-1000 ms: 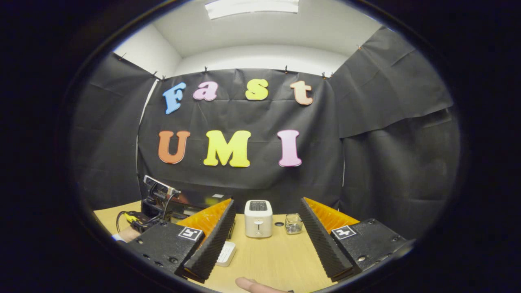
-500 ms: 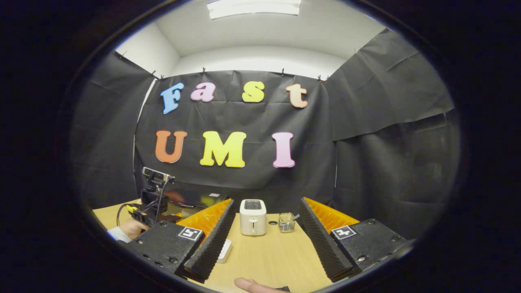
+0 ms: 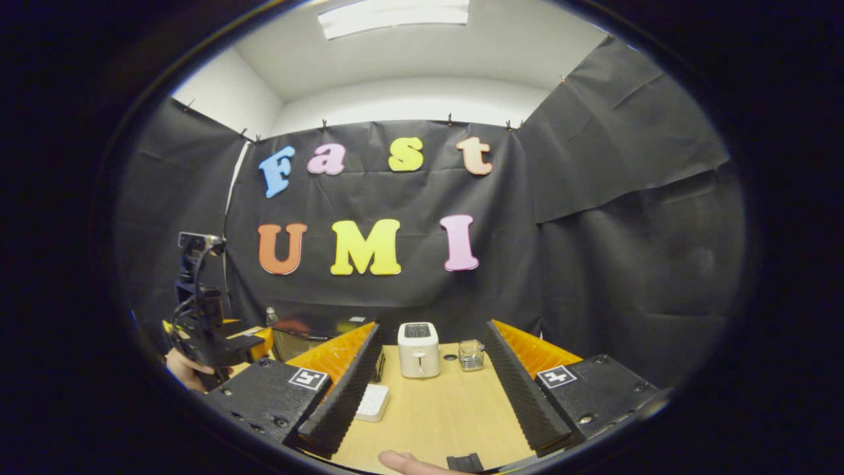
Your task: Open the electric oven with the left hand, put the food in, and close the electric oven.
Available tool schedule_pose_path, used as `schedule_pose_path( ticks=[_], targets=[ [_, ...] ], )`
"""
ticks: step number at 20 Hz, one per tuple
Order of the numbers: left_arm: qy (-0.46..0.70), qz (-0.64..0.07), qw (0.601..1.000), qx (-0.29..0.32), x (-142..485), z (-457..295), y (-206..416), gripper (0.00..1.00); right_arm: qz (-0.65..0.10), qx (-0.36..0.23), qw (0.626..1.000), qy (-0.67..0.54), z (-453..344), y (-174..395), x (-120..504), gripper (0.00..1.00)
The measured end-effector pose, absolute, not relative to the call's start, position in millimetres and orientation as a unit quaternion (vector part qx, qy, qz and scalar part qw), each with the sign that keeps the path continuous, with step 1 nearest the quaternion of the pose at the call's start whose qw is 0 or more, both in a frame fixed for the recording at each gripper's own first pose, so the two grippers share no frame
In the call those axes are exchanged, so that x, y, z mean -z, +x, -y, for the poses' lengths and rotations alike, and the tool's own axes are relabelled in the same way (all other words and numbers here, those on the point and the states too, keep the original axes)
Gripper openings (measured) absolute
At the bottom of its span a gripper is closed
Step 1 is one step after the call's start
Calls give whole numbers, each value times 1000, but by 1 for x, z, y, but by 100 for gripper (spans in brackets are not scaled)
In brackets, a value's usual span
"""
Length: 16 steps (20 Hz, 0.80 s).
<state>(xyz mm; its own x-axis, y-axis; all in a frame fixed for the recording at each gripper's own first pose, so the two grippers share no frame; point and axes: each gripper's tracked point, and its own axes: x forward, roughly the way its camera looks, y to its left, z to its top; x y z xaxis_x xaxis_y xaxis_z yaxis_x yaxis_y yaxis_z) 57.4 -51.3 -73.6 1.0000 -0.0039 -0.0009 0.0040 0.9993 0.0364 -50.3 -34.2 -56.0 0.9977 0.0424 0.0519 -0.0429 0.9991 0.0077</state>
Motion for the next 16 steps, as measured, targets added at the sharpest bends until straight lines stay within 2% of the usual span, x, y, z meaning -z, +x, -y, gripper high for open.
schedule_pose_path(
  ticks=[3,4,5,6,9,10,11,12,13,14,15,16],
  targets=[
    [11,22,1000,4,49,53,17,95,29,-7,1000,3,42,-54,55,89],
    [10,32,999,6,41,55,3,95,27,-3,1000,-2,42,-56,59,100],
    [10,38,999,5,36,55,-10,95,25,-2,1000,-9,40,-58,61,100],
    [8,45,999,2,32,54,-24,95,25,-2,1000,-15,38,-60,62,89],
    [-7,62,998,-5,27,53,-62,95,21,-2,1000,-18,33,-70,72,89],
    [-7,72,997,-6,24,51,-72,95,20,-6,1000,-17,28,-72,74,100],
    [-3,73,997,0,27,52,-81,95,18,-15,999,-22,21,-73,75,89],
    [1,66,998,7,37,56,-88,95,18,-22,999,-32,16,-77,76,90],
    [3,60,998,3,45,53,-93,95,22,-23,999,-41,15,-79,74,100],
    [4,56,998,-6,48,44,-96,95,28,-20,998,-46,17,-79,71,100],
    [3,51,999,-17,53,38,-97,95,33,-19,998,-48,18,-81,70,93],
    [-3,48,999,-25,57,32,-98,95,35,-18,998,-47,18,-82,73,100]
  ],
)
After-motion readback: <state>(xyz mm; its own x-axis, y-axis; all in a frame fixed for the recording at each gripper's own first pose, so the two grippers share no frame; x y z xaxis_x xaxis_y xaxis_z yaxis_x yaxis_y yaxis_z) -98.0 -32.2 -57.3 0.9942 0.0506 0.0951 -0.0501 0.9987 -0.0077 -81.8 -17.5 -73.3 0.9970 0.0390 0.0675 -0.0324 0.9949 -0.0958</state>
